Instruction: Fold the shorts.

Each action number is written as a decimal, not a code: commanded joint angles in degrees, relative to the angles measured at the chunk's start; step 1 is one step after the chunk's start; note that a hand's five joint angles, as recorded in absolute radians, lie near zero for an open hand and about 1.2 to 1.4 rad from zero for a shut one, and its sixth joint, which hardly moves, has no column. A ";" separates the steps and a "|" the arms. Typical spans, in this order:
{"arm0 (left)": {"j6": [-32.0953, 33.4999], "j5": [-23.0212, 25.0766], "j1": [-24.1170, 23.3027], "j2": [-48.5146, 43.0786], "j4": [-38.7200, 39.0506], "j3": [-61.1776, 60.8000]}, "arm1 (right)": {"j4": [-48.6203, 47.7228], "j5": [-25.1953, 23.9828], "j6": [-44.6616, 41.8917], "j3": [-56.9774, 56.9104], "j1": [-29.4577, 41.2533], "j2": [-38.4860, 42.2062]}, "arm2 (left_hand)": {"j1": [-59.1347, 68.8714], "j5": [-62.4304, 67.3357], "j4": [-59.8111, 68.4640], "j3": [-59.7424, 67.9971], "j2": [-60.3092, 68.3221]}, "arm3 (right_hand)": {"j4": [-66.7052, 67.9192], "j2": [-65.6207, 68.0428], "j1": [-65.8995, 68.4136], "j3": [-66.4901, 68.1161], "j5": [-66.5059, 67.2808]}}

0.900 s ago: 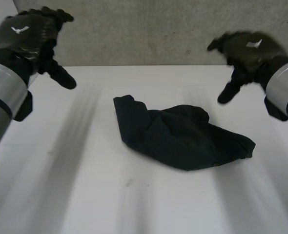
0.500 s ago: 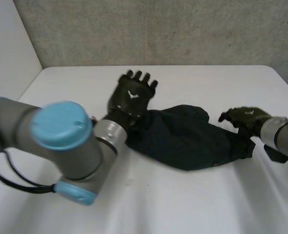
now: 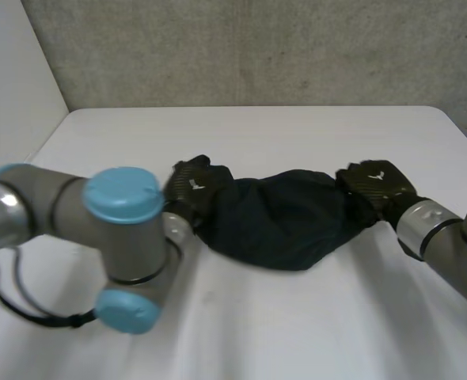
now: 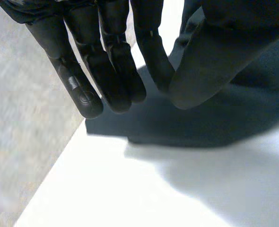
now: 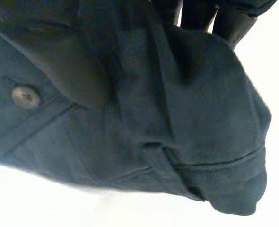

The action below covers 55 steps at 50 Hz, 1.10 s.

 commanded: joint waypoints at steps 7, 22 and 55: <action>-10.02 -0.03 7.44 24.08 0.52 -24.46 | -9.42 -9.74 -29.55 14.54 9.20 -12.34 | -30.27 -28.91 -31.82 -31.53 -31.83 | 11.97 12.99 25.50 12.40 15.36; -23.66 15.07 10.71 24.03 6.32 -18.41 | -7.49 -5.79 -31.86 15.68 10.43 -14.62 | -55.30 -53.94 -56.85 -56.55 -56.86 | 11.97 12.99 25.50 12.40 15.36; -14.17 9.63 1.31 3.96 -8.00 9.64 | -0.99 2.81 -27.82 9.11 10.52 -18.58 | 13.31 14.67 11.76 12.06 11.75 | 11.97 12.99 25.50 12.40 15.36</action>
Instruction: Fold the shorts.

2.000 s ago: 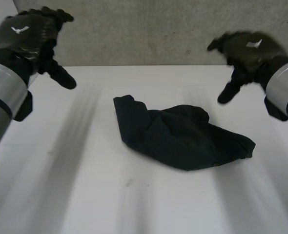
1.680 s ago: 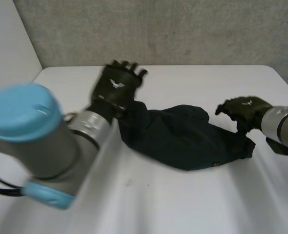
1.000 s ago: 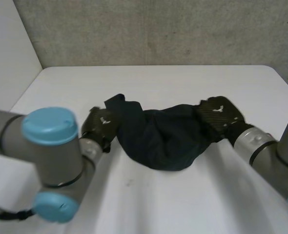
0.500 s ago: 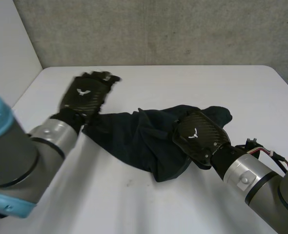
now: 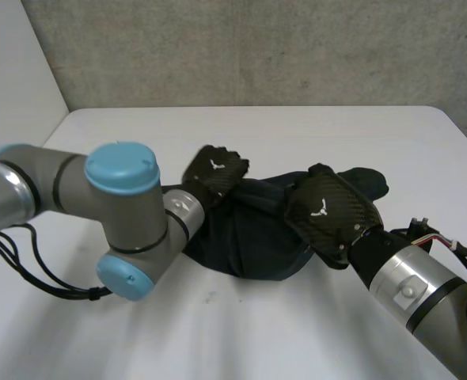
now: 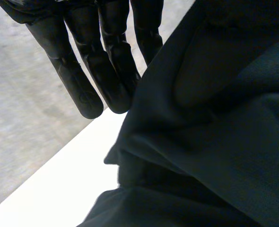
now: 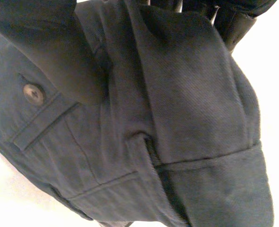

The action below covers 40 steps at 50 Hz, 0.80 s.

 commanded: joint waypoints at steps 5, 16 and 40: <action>0.54 -5.42 -0.57 21.89 -9.69 -5.96 | 12.26 12.93 11.89 -16.90 0.59 0.11 | 13.60 15.00 11.75 12.13 11.65 | 11.16 12.99 25.49 12.07 15.36; 5.36 -6.91 -0.48 42.91 -11.98 -1.49 | 38.10 13.12 22.61 -48.79 0.33 0.63 | 13.60 15.00 11.75 12.13 11.65 | 11.16 12.99 25.49 12.07 15.36; 12.41 -11.49 5.57 13.70 -14.01 1.03 | 47.19 13.81 24.74 -62.90 1.11 28.49 | 13.60 15.00 11.75 12.13 11.65 | 11.16 12.99 25.49 12.07 15.36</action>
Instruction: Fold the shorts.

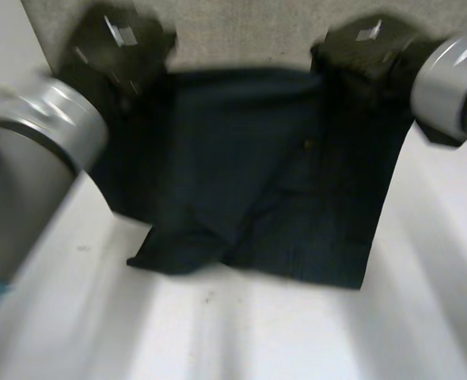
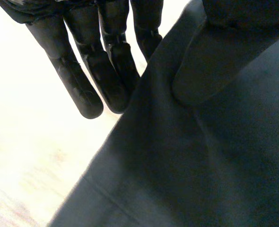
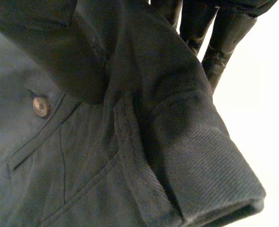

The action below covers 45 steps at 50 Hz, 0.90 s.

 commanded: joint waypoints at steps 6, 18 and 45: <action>-0.24 -0.34 6.51 -27.53 4.25 19.81 | -13.79 6.23 -0.15 -5.11 1.27 18.77 | 13.60 15.00 11.49 11.52 11.43 | 11.16 12.99 24.37 12.07 15.36; -4.72 -0.87 5.72 -21.67 21.65 41.56 | -60.62 12.92 0.20 -8.31 3.47 10.62 | 13.60 15.00 11.49 11.52 11.43 | 11.16 12.99 24.37 12.07 15.36; -6.66 -0.69 5.98 -17.60 33.70 -25.41 | -38.25 10.46 -2.61 24.66 5.41 19.91 | 11.27 12.67 9.16 9.19 9.10 | 11.16 12.99 24.37 12.07 15.36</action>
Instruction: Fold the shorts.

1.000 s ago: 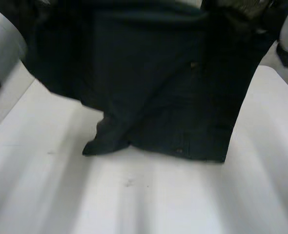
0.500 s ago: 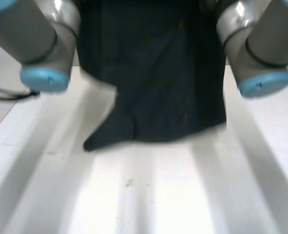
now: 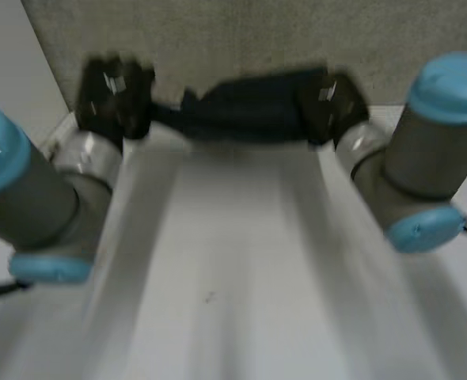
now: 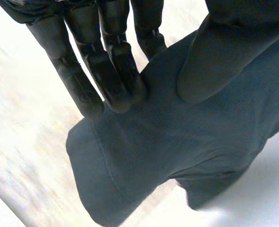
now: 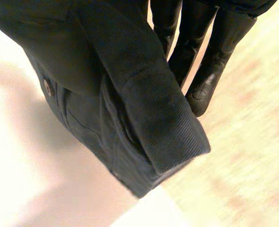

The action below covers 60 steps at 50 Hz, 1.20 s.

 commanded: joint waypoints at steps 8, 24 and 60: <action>0.73 -1.37 -1.13 -6.69 -5.24 -15.03 | 3.93 -0.20 -5.28 14.28 0.83 6.68 | 10.77 12.16 8.64 8.68 8.48 | 11.16 12.99 24.37 12.07 14.97; 0.29 0.20 -0.51 10.99 -6.13 -24.79 | 2.09 -11.45 3.06 33.45 -5.85 -13.01 | -53.83 -52.43 -55.96 -55.91 -56.12 | -46.64 -44.82 -33.43 -45.73 -42.83; 1.52 14.10 13.46 1.15 -6.13 -25.59 | -0.11 -16.90 3.59 32.75 -12.62 -4.49 | -46.59 -45.20 -48.73 -48.68 -48.88 | -27.48 -25.66 -14.27 -26.57 -23.67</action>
